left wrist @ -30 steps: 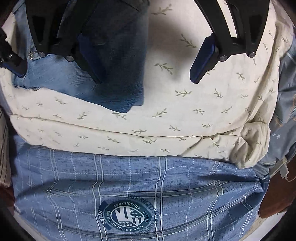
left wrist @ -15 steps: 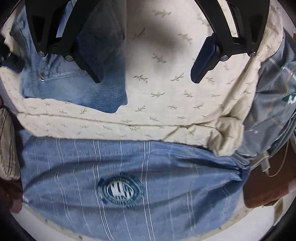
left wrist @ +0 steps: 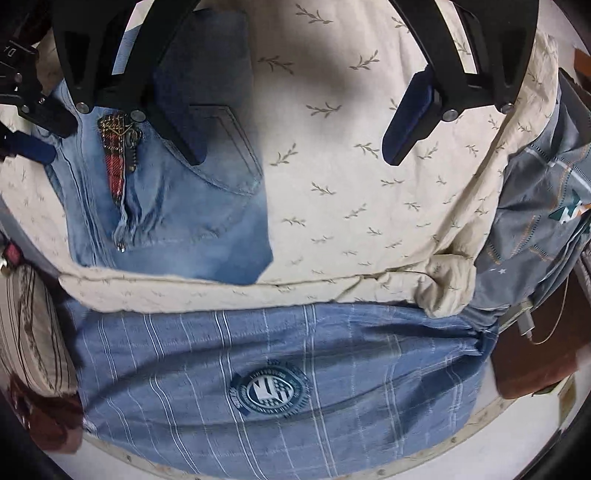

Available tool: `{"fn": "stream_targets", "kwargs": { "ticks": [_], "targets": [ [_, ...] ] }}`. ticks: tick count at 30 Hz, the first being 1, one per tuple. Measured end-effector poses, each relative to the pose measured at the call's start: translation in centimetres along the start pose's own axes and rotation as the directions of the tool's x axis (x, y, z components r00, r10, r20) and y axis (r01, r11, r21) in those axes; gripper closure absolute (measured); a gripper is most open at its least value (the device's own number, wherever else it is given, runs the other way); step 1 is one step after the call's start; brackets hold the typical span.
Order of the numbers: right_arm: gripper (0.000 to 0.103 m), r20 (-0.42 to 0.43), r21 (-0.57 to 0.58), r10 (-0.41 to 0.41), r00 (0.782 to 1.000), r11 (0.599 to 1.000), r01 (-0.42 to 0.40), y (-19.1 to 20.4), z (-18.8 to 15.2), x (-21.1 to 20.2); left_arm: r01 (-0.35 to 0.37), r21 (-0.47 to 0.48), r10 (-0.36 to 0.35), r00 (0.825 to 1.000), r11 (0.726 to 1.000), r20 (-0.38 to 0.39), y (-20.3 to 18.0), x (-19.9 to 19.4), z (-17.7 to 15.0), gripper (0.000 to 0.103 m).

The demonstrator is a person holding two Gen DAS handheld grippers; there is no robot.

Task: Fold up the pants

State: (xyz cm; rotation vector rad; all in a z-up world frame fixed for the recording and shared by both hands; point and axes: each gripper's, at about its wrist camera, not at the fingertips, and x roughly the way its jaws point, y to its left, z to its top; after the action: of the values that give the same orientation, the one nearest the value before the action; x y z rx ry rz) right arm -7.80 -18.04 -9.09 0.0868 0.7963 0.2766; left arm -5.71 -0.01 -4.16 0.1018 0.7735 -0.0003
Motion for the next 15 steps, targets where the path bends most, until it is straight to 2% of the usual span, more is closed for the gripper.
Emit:
{"fn": "stream_targets", "kwargs": {
  "ticks": [9, 11, 15],
  "targets": [
    [0.043, -0.003, 0.03, 0.038, 0.999, 0.999, -0.038, -0.8, 0.7, 0.5, -0.024, 0.026, 0.025, 0.999, 0.999, -0.023, -0.7, 1.4, 0.0, 0.007],
    [0.043, 0.023, 0.041, 0.042, 0.999, 0.998, -0.042, -1.1, 0.9, -0.1, -0.028, 0.029, 0.029, 0.999, 0.999, -0.021, -0.9, 1.3, 0.0, 0.007],
    [0.043, 0.139, 0.084, 0.029, 0.99, 0.996, -0.041, -2.0, 1.5, -2.2, -0.014, 0.012, 0.014, 1.0, 1.0, -0.011, -0.8, 1.0, 0.3, 0.007]
  ]
}}
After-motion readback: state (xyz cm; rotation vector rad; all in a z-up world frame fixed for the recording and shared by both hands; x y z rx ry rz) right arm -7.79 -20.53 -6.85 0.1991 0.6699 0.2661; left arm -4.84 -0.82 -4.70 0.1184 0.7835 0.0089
